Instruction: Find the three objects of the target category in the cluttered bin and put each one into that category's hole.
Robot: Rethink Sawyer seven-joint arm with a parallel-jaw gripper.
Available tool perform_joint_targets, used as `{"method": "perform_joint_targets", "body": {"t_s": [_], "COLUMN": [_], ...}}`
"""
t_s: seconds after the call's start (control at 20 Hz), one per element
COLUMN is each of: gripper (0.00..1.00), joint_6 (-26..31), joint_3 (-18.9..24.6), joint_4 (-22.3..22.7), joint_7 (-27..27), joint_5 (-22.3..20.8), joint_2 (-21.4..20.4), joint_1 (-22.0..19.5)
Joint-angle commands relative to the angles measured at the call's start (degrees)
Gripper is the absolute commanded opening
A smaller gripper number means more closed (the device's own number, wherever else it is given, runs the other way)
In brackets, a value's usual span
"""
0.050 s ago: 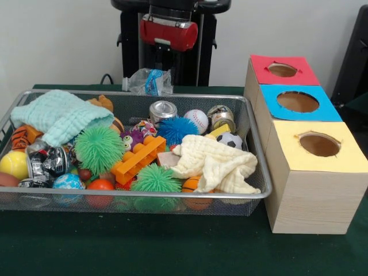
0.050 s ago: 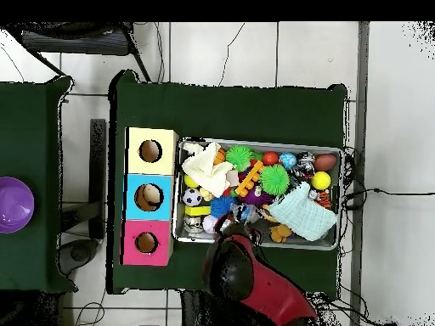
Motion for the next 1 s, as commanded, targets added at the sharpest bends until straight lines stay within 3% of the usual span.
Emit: {"method": "perform_joint_targets", "body": {"t_s": [0.05, 0.35, 0.5, 0.8, 1.0], "gripper": [0.0, 0.0, 0.0, 0.0, 0.0], "joint_6": [7.08, 8.16, 11.7, 7.5, 6.86], "joint_3": [6.08, 7.34, 7.85, 19.4, 23.43], "joint_4": [0.69, 1.2, 0.29, 2.73, 2.92], "joint_7": [16.66, 19.05, 19.38, 23.01, 25.89], "joint_5": [5.23, 9.16, 11.7, 14.15, 15.83], "joint_2": [-5.19, -7.99, -10.56, -9.73, -9.31], "joint_1": [3.56, 6.4, 6.79, 1.22, 0.53]}}
